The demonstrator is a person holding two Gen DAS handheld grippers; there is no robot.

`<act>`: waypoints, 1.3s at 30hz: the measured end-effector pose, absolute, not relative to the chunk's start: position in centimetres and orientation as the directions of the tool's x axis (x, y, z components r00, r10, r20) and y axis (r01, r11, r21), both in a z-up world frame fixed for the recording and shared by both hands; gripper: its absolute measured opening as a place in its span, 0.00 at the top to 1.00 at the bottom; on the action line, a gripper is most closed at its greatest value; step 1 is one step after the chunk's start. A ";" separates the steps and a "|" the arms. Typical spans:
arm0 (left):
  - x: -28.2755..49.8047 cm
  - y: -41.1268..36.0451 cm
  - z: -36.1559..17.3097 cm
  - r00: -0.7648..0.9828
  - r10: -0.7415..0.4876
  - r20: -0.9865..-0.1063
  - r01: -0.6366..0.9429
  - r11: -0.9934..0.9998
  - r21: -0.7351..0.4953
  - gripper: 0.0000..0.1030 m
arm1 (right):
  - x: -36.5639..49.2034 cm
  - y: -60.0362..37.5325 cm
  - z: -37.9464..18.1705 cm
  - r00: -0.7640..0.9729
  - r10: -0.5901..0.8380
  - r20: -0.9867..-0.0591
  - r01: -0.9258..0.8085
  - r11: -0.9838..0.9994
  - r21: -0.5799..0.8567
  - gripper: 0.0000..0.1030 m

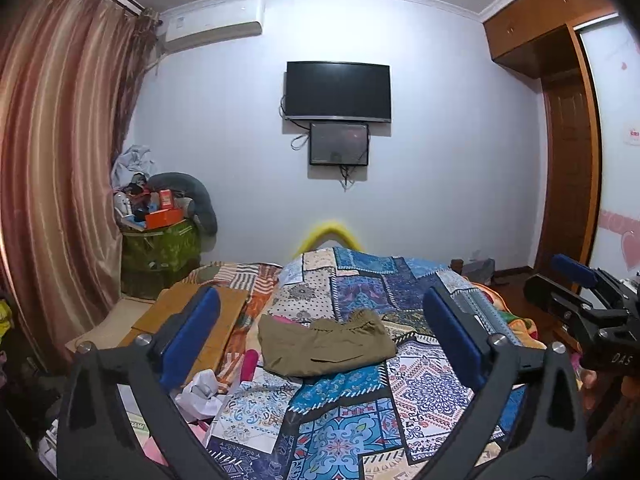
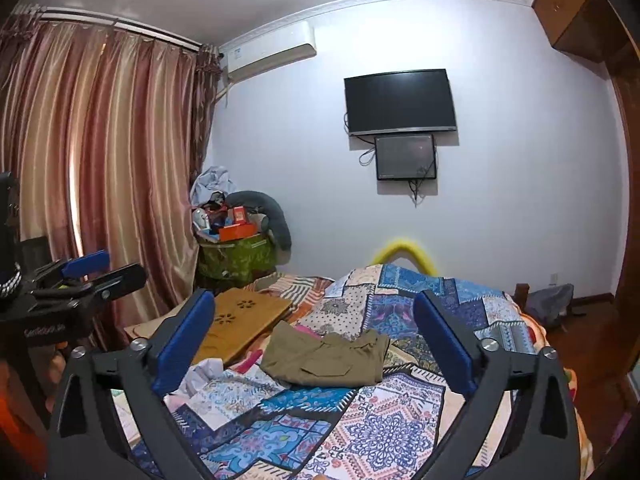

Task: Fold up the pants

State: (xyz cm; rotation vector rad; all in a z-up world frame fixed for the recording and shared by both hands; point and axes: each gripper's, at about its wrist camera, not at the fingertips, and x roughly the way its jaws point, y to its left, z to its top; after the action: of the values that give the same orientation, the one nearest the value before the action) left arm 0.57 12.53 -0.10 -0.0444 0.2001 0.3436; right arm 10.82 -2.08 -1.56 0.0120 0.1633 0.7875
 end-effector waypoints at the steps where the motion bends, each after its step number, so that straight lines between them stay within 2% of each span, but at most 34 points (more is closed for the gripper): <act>1: 0.5 12.5 -0.2 0.922 0.328 -0.204 -0.337 0.941 -0.009 0.00 | 10.6 -2.1 -1.6 0.690 0.709 -0.146 -0.706 0.704 0.078 0.02; 7: 0.3 12.6 -0.7 0.921 0.327 -0.213 -0.336 0.942 -0.009 0.00 | 10.4 -2.1 -2.2 0.699 0.695 -0.169 -0.694 0.716 0.073 0.01; 39: 0.8 11.8 -0.6 0.927 0.303 -0.220 -0.312 0.950 -0.005 0.00 | 9.3 -3.2 -2.1 0.696 0.698 -0.170 -0.696 0.714 0.079 0.01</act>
State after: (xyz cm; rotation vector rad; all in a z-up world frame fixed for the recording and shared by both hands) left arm 0.83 11.84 -0.62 -0.0401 0.2188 0.3150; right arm 9.30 -3.15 -2.07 0.0089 0.1936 0.7775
